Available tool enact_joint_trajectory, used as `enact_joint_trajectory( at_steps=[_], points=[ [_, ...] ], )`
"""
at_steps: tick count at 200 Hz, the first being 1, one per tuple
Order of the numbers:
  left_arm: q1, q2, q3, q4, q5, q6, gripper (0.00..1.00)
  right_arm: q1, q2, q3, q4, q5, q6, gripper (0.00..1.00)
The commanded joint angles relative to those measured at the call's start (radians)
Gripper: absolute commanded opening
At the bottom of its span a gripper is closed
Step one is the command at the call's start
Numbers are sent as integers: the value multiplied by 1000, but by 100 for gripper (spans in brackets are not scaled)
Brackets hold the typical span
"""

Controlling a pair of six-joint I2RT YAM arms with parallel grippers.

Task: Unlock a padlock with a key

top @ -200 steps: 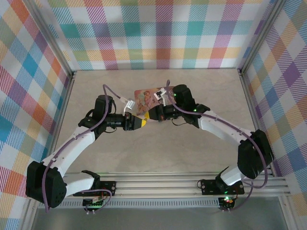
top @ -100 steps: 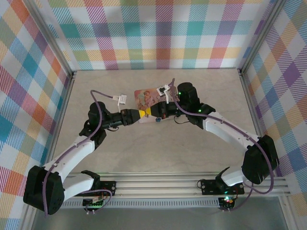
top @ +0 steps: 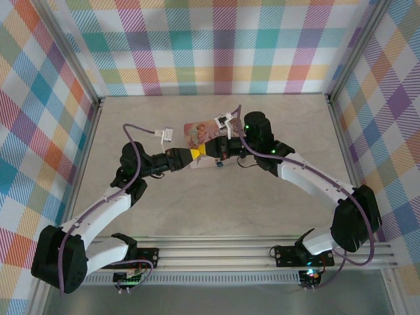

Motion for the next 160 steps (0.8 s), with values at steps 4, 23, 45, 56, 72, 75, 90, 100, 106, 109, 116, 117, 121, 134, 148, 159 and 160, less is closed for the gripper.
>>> enact_joint_trajectory(
  at_steps=[4,23,45,56,72,75,90,100,106,109,116,117,121,134,148,159,160],
  points=[
    [-20,9,-9,63,16,-8,36,-10,-4,-12,65,-15,22,0],
    [-23,9,-6,63,23,-10,33,-9,0,-13,74,-22,29,0],
    [-24,10,-2,60,25,-8,28,-9,4,-15,81,-25,34,0],
    [-24,11,-2,60,24,-6,25,-9,5,-15,83,-29,36,0],
    [-24,12,0,61,22,-4,19,-10,6,-15,83,-34,37,0],
    [-24,12,0,61,20,-4,18,-10,8,-15,84,-35,37,0],
    [-24,10,0,61,15,-4,10,-9,10,-16,81,-42,39,0],
    [-24,9,0,62,12,-1,6,-9,12,-20,84,-45,42,0],
    [-24,9,1,62,10,-1,3,-9,13,-21,84,-46,42,0],
    [-24,9,1,60,10,0,2,-10,14,-22,85,-48,44,0],
    [-24,6,2,57,11,5,0,-9,16,-23,85,-48,45,0],
    [-24,6,2,56,10,7,0,-9,16,-23,85,-48,46,0],
    [-24,5,2,50,9,12,0,-10,17,-24,83,-48,46,0],
    [-24,-6,5,13,-1,40,0,-9,19,-23,72,-37,48,6],
    [-24,-25,8,-55,-19,85,0,-9,19,-21,52,-24,48,16],
    [-24,-38,10,-123,-39,122,0,-10,16,-18,36,-10,44,23],
    [-24,-39,9,-129,-41,125,0,-9,16,-18,33,-8,44,23]
  ],
)
